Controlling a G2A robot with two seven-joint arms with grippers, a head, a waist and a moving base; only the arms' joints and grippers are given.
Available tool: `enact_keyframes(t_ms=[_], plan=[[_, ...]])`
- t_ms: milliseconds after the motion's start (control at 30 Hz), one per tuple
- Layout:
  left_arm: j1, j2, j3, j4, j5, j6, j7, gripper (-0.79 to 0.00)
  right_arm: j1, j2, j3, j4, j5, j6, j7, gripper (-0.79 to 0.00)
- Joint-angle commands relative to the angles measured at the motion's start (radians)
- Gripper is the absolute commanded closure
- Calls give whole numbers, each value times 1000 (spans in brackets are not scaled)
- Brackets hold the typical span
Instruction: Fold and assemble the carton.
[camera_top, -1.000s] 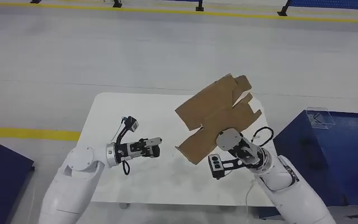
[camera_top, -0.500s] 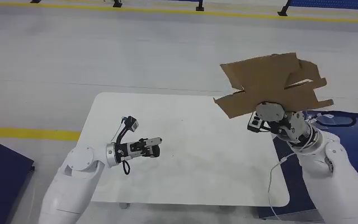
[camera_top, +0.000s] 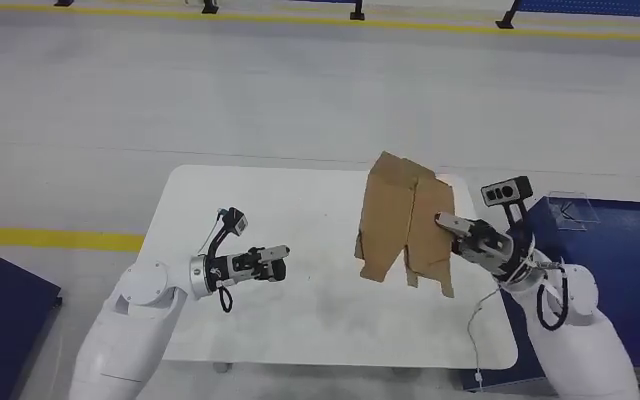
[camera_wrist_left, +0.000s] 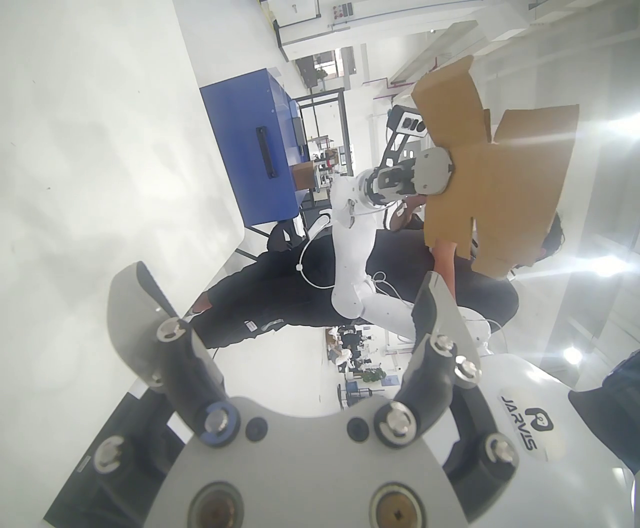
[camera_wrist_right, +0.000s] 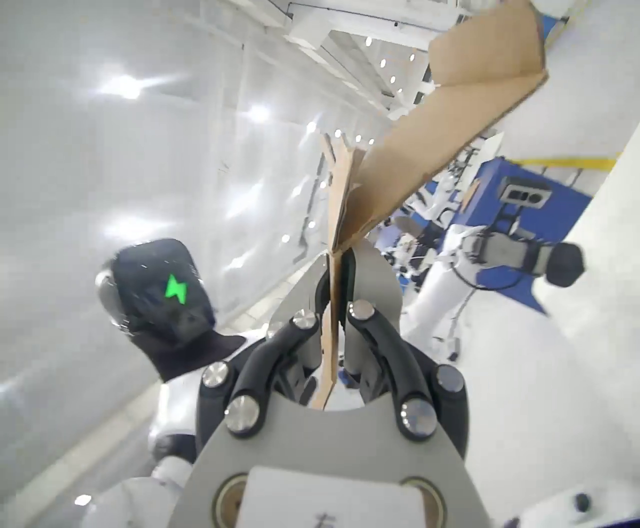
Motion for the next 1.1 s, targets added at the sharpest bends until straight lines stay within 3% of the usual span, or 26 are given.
enact_keyframes(t_ms=[0,67,600,800,867,967,1067], plan=[[0,0,0,0,0,0,0,-785,-8,-5,-10,13,-66,-129,-19,0],[0,0,0,0,0,0,0,-785,-10,-10,-24,27,-88,-179,-29,0],[0,0,0,0,0,0,0,-785,-11,-14,-35,5,-89,-159,-25,0],[0,0,0,0,0,0,0,-785,-13,-21,129,-51,-513,-435,-351,0],[0,0,0,0,0,0,0,-785,-1,-30,201,-88,-776,-533,-488,0],[0,0,0,0,0,0,0,-785,2,-60,282,-158,-1209,-552,-784,0],[0,0,0,0,0,0,0,-785,-8,-91,306,-255,-1697,-492,-1103,0]])
